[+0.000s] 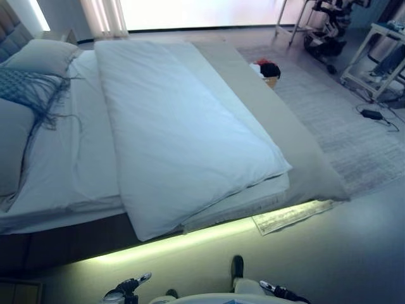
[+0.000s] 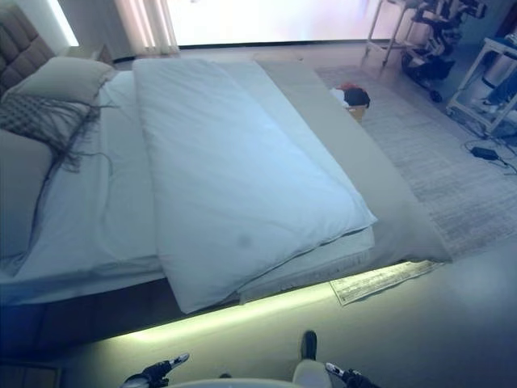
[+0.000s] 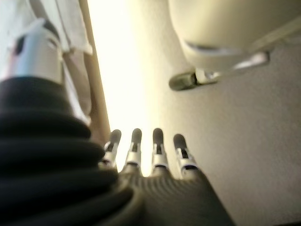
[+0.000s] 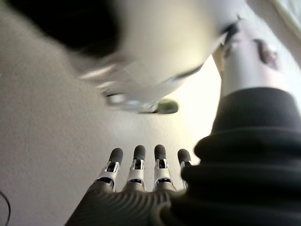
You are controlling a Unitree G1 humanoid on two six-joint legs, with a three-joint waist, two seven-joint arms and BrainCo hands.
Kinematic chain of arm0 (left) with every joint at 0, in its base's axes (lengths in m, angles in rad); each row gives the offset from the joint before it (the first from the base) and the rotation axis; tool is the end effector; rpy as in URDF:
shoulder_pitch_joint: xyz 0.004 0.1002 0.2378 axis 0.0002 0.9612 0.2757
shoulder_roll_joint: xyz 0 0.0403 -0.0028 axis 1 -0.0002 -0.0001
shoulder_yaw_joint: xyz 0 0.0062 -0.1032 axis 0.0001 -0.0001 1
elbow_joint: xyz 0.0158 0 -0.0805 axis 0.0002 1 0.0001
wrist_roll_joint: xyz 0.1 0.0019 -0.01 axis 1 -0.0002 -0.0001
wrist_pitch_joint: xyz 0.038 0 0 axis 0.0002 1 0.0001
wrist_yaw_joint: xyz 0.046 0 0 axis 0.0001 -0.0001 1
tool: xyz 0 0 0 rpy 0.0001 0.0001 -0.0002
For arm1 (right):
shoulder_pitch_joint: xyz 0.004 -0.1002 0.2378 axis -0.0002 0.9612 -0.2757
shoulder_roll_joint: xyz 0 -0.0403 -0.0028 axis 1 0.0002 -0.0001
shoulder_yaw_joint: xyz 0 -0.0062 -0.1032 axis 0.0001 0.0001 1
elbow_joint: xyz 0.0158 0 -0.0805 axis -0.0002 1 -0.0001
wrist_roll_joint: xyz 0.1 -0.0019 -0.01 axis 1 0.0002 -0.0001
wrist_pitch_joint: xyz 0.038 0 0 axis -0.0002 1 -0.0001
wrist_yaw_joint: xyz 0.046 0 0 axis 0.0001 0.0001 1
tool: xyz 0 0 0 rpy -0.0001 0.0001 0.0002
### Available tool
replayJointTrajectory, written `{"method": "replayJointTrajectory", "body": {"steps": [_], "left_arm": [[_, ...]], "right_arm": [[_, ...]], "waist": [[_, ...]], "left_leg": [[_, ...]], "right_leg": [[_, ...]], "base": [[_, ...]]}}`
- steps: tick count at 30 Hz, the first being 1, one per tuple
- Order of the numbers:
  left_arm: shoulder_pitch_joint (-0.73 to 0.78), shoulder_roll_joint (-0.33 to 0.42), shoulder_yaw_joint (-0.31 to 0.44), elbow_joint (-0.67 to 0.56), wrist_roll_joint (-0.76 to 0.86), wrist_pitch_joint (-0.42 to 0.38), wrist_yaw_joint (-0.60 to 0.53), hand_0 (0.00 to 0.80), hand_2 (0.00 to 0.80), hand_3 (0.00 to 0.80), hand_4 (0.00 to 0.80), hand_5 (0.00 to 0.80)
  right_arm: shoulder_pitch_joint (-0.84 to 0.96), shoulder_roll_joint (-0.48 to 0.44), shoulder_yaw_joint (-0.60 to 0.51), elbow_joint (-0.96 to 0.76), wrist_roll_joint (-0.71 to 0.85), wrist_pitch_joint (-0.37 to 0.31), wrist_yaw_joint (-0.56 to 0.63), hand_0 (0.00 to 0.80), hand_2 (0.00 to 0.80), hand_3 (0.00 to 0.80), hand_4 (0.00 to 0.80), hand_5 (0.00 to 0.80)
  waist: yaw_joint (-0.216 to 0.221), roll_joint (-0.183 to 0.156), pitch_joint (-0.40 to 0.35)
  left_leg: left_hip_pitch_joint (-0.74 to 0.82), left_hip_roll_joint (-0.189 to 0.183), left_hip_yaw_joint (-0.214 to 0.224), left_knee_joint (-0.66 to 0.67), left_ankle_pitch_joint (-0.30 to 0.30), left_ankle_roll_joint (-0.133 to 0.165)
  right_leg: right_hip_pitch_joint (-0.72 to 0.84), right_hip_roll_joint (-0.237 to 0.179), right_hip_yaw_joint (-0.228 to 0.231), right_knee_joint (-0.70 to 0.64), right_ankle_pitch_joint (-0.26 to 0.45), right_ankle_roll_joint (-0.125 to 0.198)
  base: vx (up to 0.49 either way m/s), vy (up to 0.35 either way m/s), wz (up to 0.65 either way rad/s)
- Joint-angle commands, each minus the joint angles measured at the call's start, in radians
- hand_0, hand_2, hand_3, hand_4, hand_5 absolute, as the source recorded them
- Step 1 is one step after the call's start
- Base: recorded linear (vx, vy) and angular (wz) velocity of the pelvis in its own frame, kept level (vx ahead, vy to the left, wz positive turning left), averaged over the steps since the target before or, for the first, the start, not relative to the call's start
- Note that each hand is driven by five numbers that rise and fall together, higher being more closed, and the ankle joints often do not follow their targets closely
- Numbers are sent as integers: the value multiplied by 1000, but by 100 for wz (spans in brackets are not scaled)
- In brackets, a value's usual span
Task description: Make the bed neatly
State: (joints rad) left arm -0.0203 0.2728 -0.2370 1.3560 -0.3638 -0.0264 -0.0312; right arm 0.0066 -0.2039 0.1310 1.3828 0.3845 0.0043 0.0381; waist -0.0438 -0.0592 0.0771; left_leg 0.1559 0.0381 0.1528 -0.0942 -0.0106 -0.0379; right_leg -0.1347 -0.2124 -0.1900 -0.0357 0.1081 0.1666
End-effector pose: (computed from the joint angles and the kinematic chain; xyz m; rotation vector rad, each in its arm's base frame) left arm 0.0573 0.2364 -0.1165 0.0682 1.2971 0.1995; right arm 0.0416 -0.2175 -0.1234 0.0869 1.3608 -0.2655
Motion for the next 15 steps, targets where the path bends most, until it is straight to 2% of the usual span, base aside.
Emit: {"method": "replayJointTrajectory", "body": {"steps": [1, 3, 4, 5, 6, 7, 8, 10, 11, 12, 14, 15], "left_arm": [[-14, -25, 26, -12, 14, 8, 14, 0, 0, 0, 0, 0], [3, -31, 36, -4, 12, 9, 12, 0, 0, 0, 0, 0], [14, -39, 40, 1, 14, -1, 15, 0, 0, 0, 0, 0], [18, -40, 41, 0, 10, -4, 12, 0, 0, 0, 0, 0], [19, -42, 37, -5, 3, -6, 12, 0, 0, 0, 0, 0], [16, -49, 32, -7, 3, -9, 10, 0, 0, 0, 0, 0], [13, -56, 30, -8, 8, -7, 10, 0, 0, 0, 0, 0], [1, -59, 15, -5, 7, -11, 3, 0, 0, 0, 0, 0], [-11, -56, 4, -4, 7, -13, 1, 0, 0, 0, 0, 0], [-30, -53, -14, -1, 6, -19, -3, 0, 0, 0, 0, 0], [-58, -42, -28, -8, 35, -19, -10, 0, 0, 0, 0, 0], [-80, -35, -39, -12, 29, -20, -14, 0, 0, 0, 0, 0]], "right_arm": [[-47, -16, 32, 3, -10, -24, 14, 0, 0, 0, 0, 0], [-47, -15, 35, -10, 84, -47, 39, 0, 0, 0, 0, 0], [-48, -15, 33, -26, 91, -49, 59, 0, 0, 0, 0, 0], [-50, -18, 34, -42, 98, -37, 63, 0, 0, 0, 0, 0], [-54, -23, 39, -68, 111, -15, 59, 0, 0, 0, 0, 0], [-62, -30, 45, -82, 128, -6, 59, 0, 0, 0, 0, 0], [-74, -35, 48, -82, 148, -9, 60, 0, 0, 0, 0, 0], [-113, -45, 50, -85, 205, -14, 70, 0, 0, 0, 0, 0], [-135, -52, 48, -87, 230, -16, 81, 0, 0, 0, 0, 0], [-161, -56, 54, -96, 267, -17, 85, 0, 0, 0, 0, 0], [-198, -59, 64, -121, 318, -15, 87, 0, 0, 0, 0, 0], [-211, -62, 62, -129, 338, -16, 85, 0, 0, 0, 0, 0]], "waist": [[23, 27, 26], [22, 17, 17], [22, 18, 14], [27, 17, 21], [40, 6, 33], [58, 4, 56], [69, 8, 72], [83, 23, 95], [86, 31, 105], [94, 45, 120], [92, 54, 139], [83, 53, 156]], "left_leg": [[-30, -12, 1, 88, -55, 43], [-12, 14, 17, 144, -90, 27], [-10, 28, 22, 190, -82, 11], [-43, 41, 21, 279, -49, -6], [-139, 55, 5, 421, 15, -30], [-218, 62, -17, 477, 44, -44], [-246, 71, -22, 466, 44, -48], [-243, 105, -10, 341, 39, -55], [-244, 119, -9, 289, 52, -60], [-256, 134, -31, 210, 88, -70], [-277, 125, -52, 198, 72, -61], [-304, 137, -42, 236, 56, -68]], "right_leg": [[16, 51, -18, 25, 71, -25], [32, 46, -31, 61, 36, -44], [40, 50, -41, 73, 18, -59], [59, 58, -45, 68, 5, -73], [82, 60, -47, 60, -12, -95], [107, 61, -45, 58, -29, -106], [120, 61, -48, 59, -40, -109], [113, 42, -72, 70, -45, -92], [105, 37, -79, 76, -49, -87], [93, 37, -75, 86, -59, -85], [32, 9, -69, 143, -74, -79], [3, -12, -65, 171, -76, -75]], "base": [[323, -154, 39], [347, -123, 30], [299, -107, 24], [198, -118, 17], [99, -93, 16], [71, -20, 0], [41, 95, -11], [-20, 195, -27], [-86, 223, -34], [-89, 230, -46], [-117, 246, -59], [-99, 208, -33]]}}
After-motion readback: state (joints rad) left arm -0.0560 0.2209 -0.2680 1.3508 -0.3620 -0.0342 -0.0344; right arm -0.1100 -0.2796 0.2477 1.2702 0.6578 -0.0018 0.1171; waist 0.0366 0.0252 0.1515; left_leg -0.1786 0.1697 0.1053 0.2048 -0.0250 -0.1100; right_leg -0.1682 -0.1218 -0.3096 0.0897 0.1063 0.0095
